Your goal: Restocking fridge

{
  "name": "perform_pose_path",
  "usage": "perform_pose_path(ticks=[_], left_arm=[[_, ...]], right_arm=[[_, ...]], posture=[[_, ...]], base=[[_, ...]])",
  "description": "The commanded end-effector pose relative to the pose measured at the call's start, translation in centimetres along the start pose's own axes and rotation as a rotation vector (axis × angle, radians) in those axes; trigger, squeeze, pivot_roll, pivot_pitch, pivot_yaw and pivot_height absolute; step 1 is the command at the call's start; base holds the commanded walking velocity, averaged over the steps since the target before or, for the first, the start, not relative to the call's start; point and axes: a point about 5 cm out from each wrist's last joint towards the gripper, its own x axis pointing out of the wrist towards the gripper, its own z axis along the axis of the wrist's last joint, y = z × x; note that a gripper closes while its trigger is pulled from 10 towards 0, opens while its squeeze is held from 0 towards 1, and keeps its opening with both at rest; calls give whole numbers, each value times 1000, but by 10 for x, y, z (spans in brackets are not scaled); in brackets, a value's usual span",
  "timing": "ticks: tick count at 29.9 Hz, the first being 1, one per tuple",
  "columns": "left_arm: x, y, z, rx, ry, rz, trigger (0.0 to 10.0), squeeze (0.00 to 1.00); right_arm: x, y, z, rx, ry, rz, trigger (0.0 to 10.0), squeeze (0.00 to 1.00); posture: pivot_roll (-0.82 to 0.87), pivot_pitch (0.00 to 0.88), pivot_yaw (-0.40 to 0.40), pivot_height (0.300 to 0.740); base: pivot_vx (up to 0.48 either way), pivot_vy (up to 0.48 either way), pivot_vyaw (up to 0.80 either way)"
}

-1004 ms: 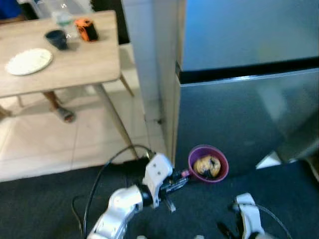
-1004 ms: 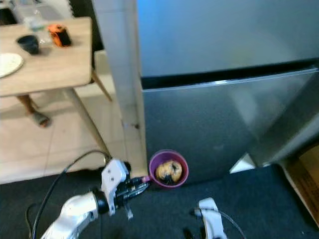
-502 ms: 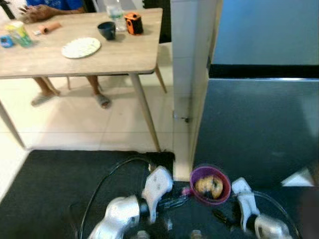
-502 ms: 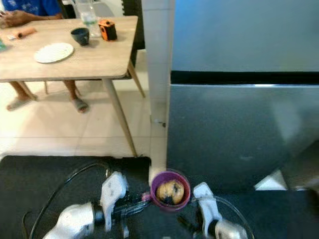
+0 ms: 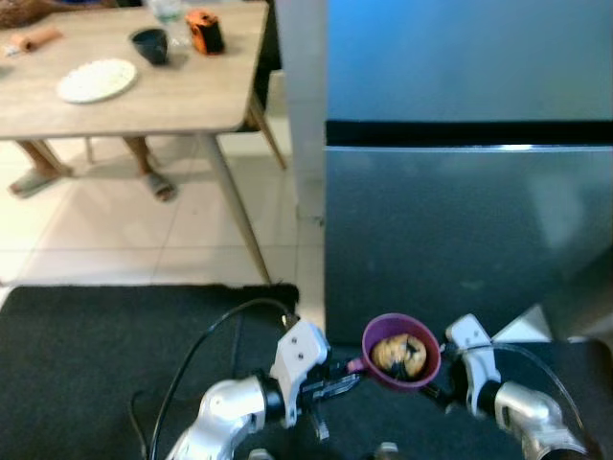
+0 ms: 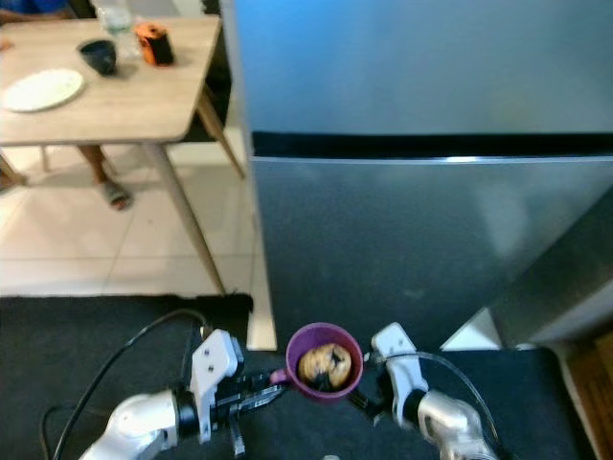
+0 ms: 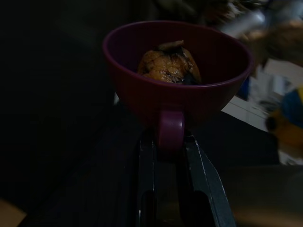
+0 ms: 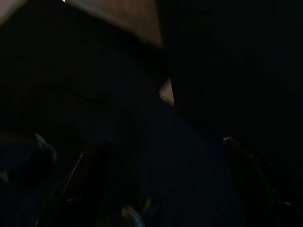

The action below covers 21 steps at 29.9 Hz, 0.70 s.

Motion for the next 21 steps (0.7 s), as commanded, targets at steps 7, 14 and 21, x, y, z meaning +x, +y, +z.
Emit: perform_pose_path(ticks=[7,14,21], left_arm=[[-4,-7,-3,-21,-9,-36,10000,0],[-14,-3,-4,-30,-27,16,10000,0],[-30,11,-2,-23,-81,155,10000,0]], right_arm=[[8,3,66,-17,-240,263,10000,0],[-4,-7,117,-117,-357,348,10000,1000],[-17,-5,145,-172,-401,420,10000,1000]], posture=[[-67,160,6,740],[-61,169,-1,740],[-61,170,-2,740]], base=[[0,0,0],[0,0,0],[0,0,0]])
